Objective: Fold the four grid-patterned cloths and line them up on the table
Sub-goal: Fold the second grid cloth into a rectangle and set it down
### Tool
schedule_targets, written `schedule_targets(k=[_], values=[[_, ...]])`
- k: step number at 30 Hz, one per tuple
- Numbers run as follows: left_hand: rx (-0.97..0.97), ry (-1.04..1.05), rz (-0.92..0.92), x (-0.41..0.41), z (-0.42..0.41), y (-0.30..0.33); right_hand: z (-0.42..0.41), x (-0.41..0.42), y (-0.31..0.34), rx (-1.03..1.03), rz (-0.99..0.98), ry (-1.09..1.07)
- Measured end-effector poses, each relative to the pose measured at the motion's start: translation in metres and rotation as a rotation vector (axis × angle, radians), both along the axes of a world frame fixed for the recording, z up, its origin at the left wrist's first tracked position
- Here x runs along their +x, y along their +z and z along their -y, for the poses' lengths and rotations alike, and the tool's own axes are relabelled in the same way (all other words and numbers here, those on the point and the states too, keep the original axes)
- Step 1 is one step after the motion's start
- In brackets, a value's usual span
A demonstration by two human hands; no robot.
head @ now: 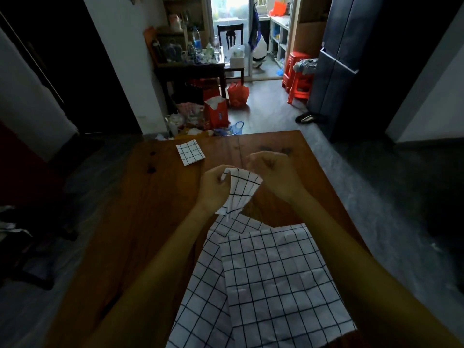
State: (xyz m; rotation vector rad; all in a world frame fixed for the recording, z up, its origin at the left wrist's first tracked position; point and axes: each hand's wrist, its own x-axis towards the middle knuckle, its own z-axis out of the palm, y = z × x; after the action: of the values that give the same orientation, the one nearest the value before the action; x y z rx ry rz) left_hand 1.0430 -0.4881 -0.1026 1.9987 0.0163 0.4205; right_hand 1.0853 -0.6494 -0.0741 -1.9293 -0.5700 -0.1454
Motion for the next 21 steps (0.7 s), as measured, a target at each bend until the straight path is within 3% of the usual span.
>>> schedule_targets(k=[5,10,14,18,21], values=[[-0.012,-0.172,0.005,-0.001,0.003,0.004,0.008,0.005,-0.014,-0.323,0.069,0.069],[-0.03,-0.161,-0.025,-0.003,0.003,0.013,0.004,0.002,-0.018,-0.349,0.095,0.052],[-0.155,-0.062,-0.068,-0.006,0.005,0.018,0.005,0.004,-0.02,-0.284,0.031,0.008],[0.075,0.014,0.0,-0.004,0.003,0.019,0.005,0.003,-0.019,-0.265,-0.017,0.012],[0.103,0.0,0.031,-0.004,0.003,0.02,0.003,-0.001,-0.017,-0.191,0.023,0.043]])
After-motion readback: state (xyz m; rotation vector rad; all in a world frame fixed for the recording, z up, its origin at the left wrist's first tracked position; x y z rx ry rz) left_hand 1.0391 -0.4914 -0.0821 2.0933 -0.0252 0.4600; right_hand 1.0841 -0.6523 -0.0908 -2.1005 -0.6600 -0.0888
